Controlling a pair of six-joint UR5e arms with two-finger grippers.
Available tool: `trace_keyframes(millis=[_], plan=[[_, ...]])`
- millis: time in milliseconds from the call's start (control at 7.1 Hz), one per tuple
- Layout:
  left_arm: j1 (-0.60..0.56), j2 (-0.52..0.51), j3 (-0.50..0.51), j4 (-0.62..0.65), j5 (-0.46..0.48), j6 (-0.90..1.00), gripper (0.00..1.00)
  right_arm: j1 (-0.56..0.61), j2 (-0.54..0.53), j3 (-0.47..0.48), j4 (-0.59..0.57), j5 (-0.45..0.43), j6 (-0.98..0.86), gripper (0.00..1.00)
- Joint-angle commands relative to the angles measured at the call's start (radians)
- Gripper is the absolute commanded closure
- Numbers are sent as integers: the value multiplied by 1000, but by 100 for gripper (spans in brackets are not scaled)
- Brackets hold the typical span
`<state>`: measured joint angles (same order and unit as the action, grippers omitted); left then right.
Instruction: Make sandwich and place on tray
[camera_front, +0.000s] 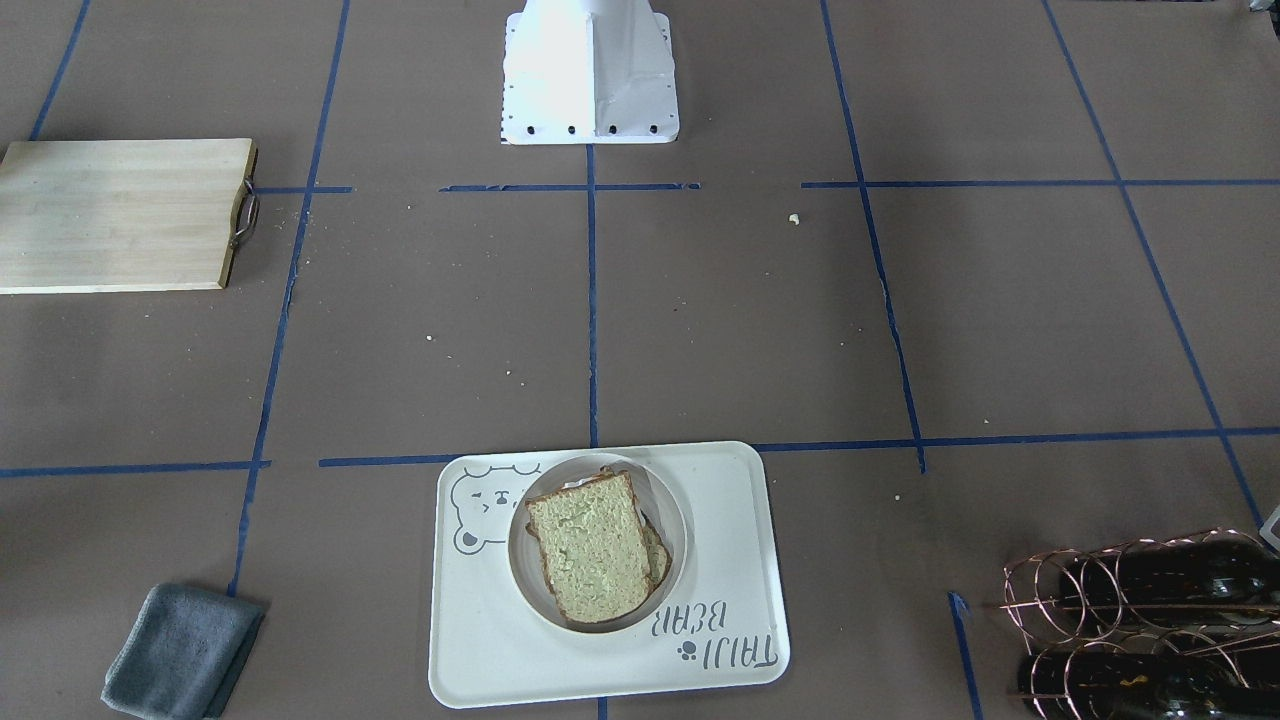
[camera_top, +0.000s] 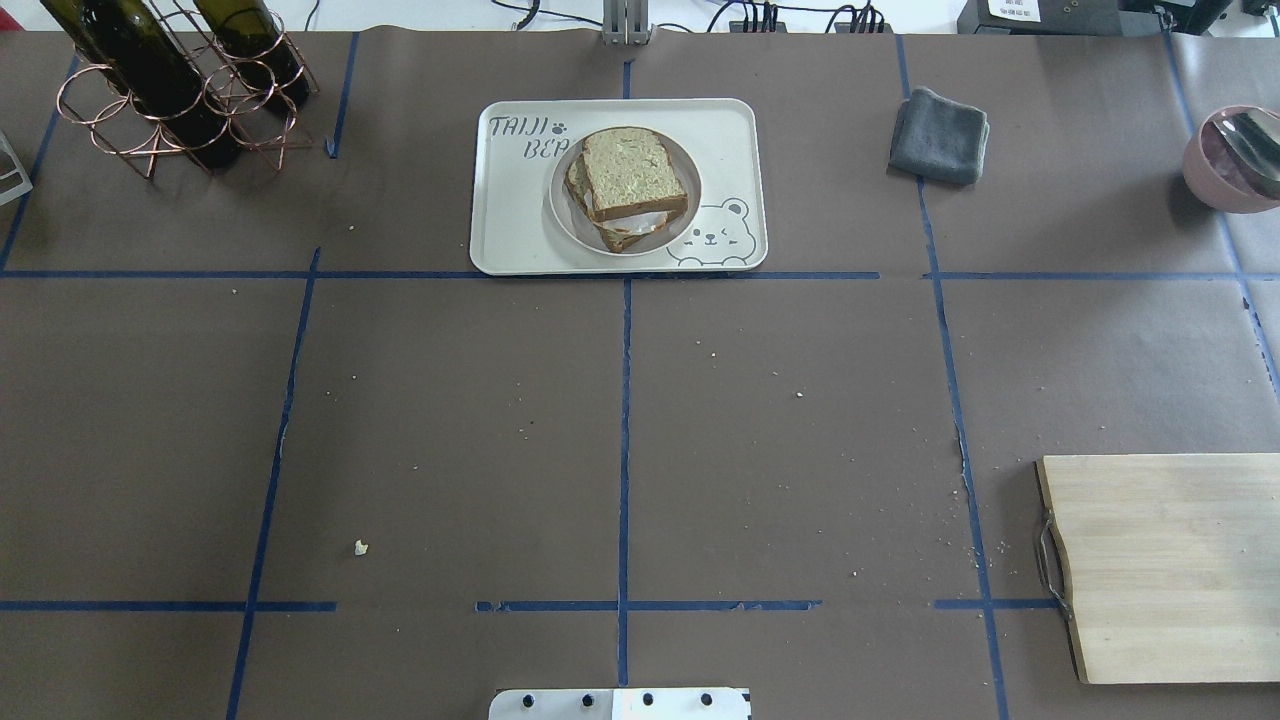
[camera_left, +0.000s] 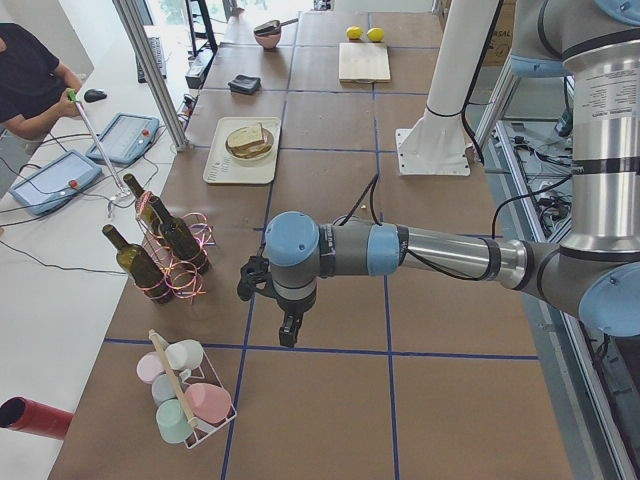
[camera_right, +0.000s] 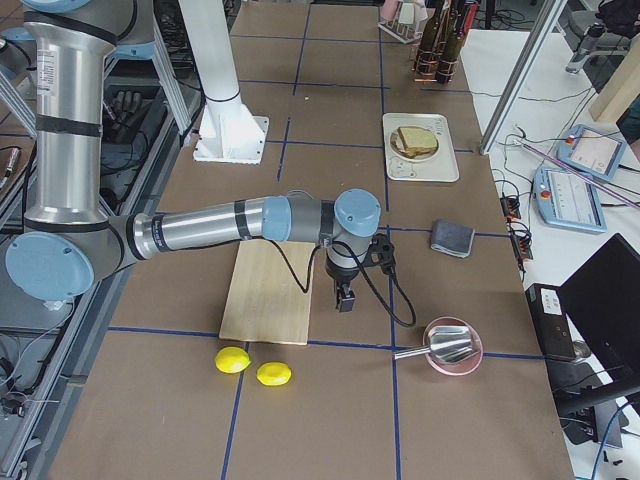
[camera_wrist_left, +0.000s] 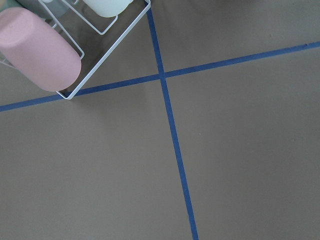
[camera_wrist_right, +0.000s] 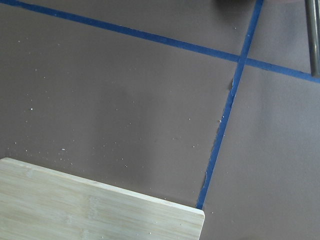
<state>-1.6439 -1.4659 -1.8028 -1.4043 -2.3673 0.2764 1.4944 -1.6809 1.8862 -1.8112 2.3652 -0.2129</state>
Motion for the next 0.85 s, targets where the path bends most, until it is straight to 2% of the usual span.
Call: trace_keyframes(millis=[0, 282, 563, 704], plan=[[9, -14, 34, -24, -1, -8, 0, 0, -20, 33, 1, -9, 7, 0], [9, -11, 39, -51, -4, -5, 0, 0, -10, 27, 3, -4, 1, 0], [10, -8, 49, -58, -7, -5, 0, -2, 0, -25, 3, -4, -9, 0], [10, -8, 49, -53, -3, -2, 0, -2, 4, -12, 6, -1, -6, 0]])
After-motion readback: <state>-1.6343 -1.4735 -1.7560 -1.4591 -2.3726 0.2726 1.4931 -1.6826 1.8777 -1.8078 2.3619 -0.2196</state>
